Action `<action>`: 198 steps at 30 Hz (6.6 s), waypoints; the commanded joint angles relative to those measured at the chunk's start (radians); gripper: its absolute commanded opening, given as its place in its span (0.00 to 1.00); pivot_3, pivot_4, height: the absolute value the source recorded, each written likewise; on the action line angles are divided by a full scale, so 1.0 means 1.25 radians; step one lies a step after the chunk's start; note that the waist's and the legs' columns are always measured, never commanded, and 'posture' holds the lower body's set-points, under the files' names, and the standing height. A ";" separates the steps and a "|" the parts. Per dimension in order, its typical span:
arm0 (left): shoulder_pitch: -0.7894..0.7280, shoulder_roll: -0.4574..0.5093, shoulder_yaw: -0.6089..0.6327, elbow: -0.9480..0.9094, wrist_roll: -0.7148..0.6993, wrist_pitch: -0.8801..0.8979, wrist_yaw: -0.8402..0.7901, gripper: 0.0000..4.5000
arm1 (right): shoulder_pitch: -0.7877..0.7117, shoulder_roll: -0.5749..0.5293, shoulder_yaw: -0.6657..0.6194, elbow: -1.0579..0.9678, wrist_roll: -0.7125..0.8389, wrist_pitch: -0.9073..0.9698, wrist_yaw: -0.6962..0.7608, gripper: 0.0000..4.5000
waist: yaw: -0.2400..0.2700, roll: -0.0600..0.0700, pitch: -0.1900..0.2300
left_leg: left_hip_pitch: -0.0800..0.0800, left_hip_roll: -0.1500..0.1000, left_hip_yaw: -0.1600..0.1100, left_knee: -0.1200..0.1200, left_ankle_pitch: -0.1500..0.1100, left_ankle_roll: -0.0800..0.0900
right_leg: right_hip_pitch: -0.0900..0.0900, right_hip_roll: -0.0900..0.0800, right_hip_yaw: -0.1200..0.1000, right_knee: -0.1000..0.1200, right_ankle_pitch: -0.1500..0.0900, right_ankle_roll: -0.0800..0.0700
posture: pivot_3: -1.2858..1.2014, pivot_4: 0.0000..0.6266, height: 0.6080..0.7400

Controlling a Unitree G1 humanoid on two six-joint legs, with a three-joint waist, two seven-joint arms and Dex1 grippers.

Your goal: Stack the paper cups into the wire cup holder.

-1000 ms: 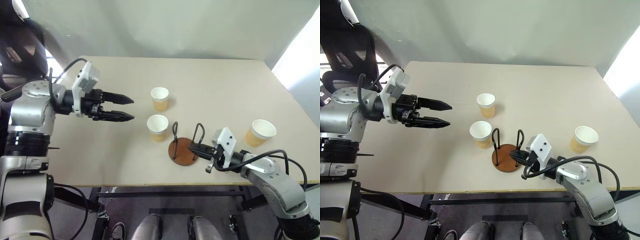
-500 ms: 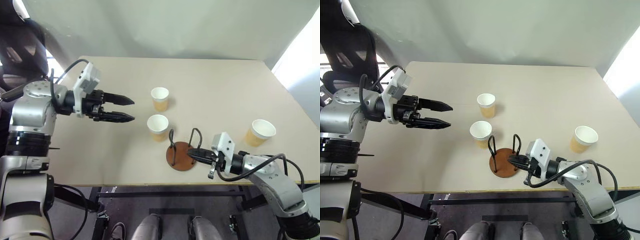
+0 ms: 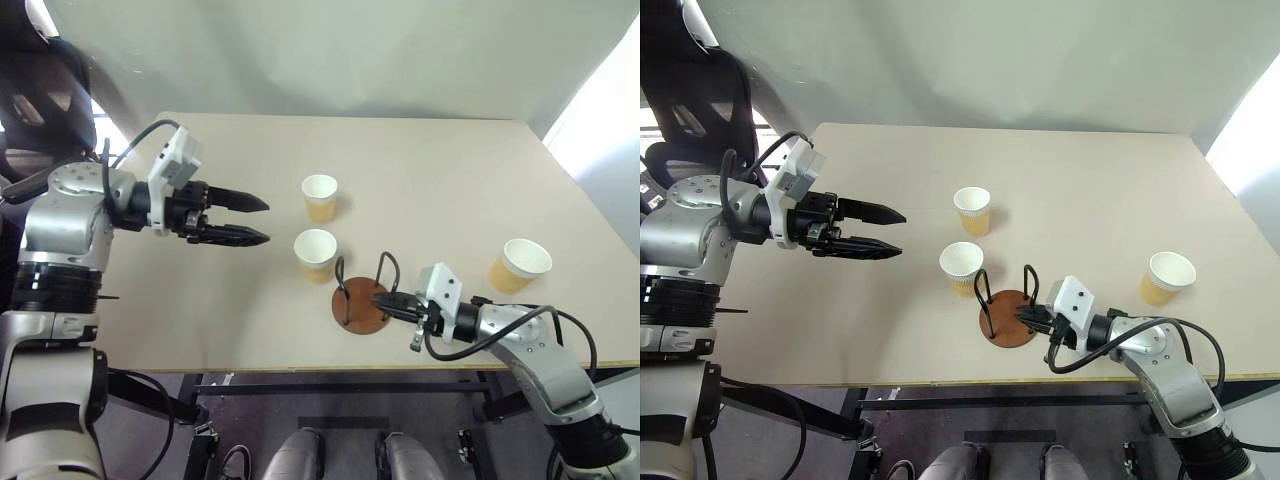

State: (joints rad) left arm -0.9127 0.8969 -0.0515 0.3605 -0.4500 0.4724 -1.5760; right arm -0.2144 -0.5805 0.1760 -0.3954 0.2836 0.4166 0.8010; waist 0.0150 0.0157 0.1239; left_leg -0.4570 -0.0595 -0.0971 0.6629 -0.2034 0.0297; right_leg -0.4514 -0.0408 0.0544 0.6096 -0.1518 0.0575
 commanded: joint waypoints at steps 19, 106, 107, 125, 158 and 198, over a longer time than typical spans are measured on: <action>-0.027 0.007 0.005 0.011 -0.003 -0.025 -0.031 0.76 | 0.005 -0.076 -0.060 -0.059 0.033 0.085 0.037 0.78 | 0.001 0.000 0.000 | 0.000 0.000 0.000 0.000 0.000 0.000 | 0.000 0.000 0.000 0.000 0.000 0.000 | 0.52 0.24 1.00; 0.026 0.045 -0.058 -0.023 -0.001 -0.104 -0.031 0.76 | -0.661 -0.170 -0.009 -0.138 0.240 0.611 -0.018 0.01 | 0.001 0.000 0.001 | -0.001 0.001 -0.001 0.000 0.003 0.009 | -0.003 0.001 -0.001 0.001 -0.003 -0.002 | 0.52 0.24 1.00; 0.030 0.054 -0.056 -0.034 -0.014 -0.101 -0.031 0.76 | -0.647 -0.177 -0.001 -0.144 0.243 0.624 -0.020 0.01 | 0.003 0.000 0.001 | -0.003 0.001 -0.001 0.001 0.003 0.009 | -0.004 0.001 -0.001 0.001 -0.003 -0.002 | 0.52 0.24 1.00; 0.120 0.139 -0.008 -0.140 -0.159 -0.019 -0.031 0.76 | -0.630 -0.158 0.040 -0.223 0.328 0.687 -0.004 0.01 | -0.002 0.000 0.001 | -0.004 0.002 0.000 0.000 0.003 0.005 | -0.007 0.002 -0.001 0.005 -0.007 -0.003 | 0.52 0.24 1.00; 0.133 0.117 0.025 -0.150 -0.123 -0.006 -0.029 0.76 | -0.598 -0.213 0.112 -0.183 0.266 0.589 0.058 0.01 | -0.004 0.000 0.001 | -0.002 0.002 0.000 0.000 0.002 0.002 | -0.010 0.002 -0.001 0.014 -0.009 -0.009 | 0.52 0.24 1.00; 0.045 0.078 -0.004 -0.063 -0.030 -0.081 -0.011 0.76 | -0.622 -0.237 0.073 -0.122 0.158 0.501 0.095 0.91 | 0.000 0.000 0.001 | -0.002 0.002 0.000 0.000 0.001 0.000 | -0.010 0.002 -0.001 0.014 -0.009 -0.009 | 0.52 0.24 1.00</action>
State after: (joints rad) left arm -0.8060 0.9971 -0.0605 0.2509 -0.5316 0.4237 -1.5797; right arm -0.9554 -0.8505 0.3582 -0.5449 0.4961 1.0725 0.9173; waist 0.0147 0.0152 0.1246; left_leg -0.4598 -0.0565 -0.0972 0.6626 -0.2025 0.0295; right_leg -0.4631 -0.0386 0.0533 0.6270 -0.1630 0.0464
